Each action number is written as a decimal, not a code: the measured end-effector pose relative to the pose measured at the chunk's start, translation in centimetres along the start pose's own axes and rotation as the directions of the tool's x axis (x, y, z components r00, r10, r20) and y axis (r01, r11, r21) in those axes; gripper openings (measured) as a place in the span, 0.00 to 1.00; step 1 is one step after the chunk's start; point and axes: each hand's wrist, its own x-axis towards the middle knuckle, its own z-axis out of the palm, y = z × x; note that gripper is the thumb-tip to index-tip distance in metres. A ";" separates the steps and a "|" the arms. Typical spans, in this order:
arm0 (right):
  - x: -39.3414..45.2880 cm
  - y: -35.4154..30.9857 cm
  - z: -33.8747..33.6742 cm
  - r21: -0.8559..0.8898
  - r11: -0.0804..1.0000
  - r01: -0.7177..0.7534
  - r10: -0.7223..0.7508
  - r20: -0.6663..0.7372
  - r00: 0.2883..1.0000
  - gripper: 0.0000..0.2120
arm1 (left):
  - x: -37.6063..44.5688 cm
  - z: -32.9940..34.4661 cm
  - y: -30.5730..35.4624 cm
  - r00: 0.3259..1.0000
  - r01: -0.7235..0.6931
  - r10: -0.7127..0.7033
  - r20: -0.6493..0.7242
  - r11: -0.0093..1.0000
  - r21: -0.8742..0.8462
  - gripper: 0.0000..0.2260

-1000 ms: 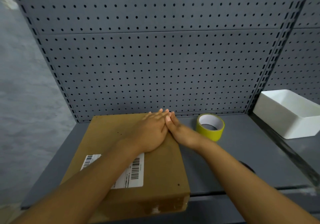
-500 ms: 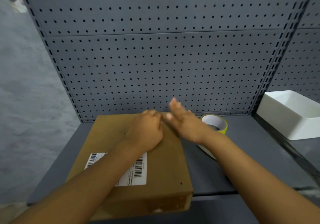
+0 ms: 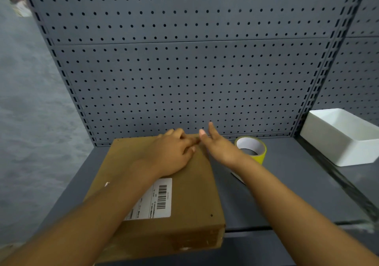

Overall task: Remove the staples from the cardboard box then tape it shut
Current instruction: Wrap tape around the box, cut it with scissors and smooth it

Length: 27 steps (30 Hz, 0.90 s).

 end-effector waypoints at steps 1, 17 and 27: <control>-0.3 0.1 1.0 0.066 0.998 0.003 -0.002 -0.010 1.000 0.29 | 0.1 0.1 0.1 1.000 0.006 -0.006 -0.010 1.000 0.005 0.18; 0.1 1.7 1.7 0.143 0.988 0.057 -0.060 0.015 0.998 0.28 | 0.1 1.2 1.1 0.997 0.003 0.011 0.072 0.982 -0.190 0.20; 0.1 1.2 1.9 0.103 0.992 0.078 -0.081 0.024 0.996 0.28 | 0.0 0.9 0.9 0.994 -0.005 0.025 0.106 0.983 -0.182 0.21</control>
